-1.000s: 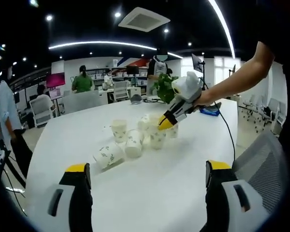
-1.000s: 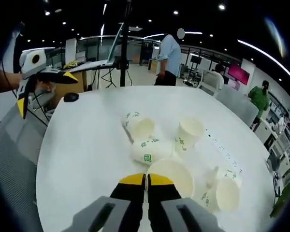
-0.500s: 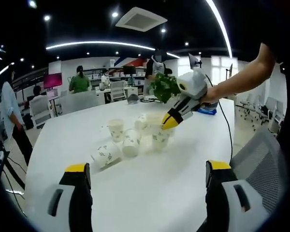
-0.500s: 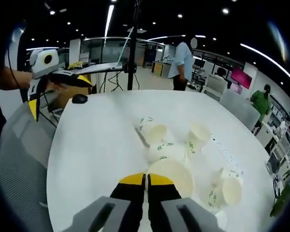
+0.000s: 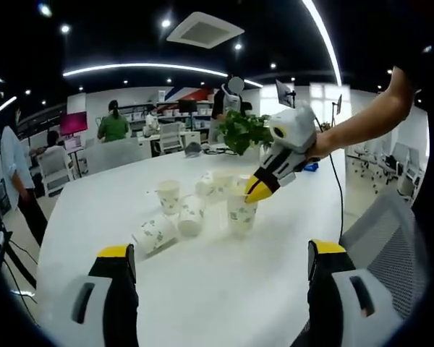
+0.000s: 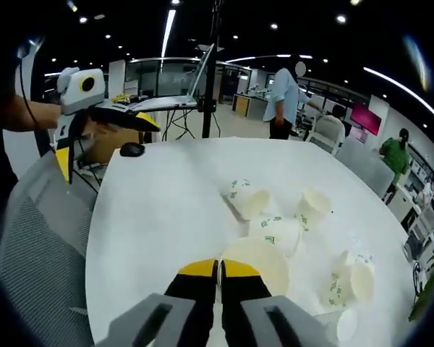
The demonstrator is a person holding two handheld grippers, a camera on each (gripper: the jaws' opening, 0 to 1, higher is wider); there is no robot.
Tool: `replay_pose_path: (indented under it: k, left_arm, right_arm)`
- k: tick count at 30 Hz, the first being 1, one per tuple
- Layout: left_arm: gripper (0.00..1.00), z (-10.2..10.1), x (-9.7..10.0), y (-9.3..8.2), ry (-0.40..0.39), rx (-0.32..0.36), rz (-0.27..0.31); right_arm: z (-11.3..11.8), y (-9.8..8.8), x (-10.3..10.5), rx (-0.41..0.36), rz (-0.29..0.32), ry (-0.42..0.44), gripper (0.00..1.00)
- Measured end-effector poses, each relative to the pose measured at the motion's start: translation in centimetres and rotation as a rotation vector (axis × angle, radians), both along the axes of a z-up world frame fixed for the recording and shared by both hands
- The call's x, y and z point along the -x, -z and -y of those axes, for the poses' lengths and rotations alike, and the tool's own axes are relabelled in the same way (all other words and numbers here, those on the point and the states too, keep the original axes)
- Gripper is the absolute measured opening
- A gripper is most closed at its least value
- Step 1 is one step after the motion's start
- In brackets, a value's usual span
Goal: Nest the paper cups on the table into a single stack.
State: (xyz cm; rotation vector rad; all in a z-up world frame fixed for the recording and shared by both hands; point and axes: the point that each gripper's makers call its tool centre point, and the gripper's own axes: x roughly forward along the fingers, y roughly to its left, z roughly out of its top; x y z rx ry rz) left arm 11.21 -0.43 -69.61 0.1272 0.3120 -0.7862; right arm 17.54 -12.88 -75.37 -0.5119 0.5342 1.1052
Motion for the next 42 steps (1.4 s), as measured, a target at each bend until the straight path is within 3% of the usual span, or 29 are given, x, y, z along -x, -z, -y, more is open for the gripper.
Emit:
replay_pose_path:
  k: [24, 42]
  left_arm:
    - [0.99, -0.4, 1.0, 0.2, 0.021, -0.006, 0.001]
    - [0.99, -0.6, 1.8, 0.4, 0.029, -0.014, -0.009]
  right_arm:
    - [-2.6, 1.3, 4.3, 0.005, -0.032, -0.059, 0.00]
    - [-4.1, 2.6, 6.2, 0.016, -0.044, -0.113, 0.00]
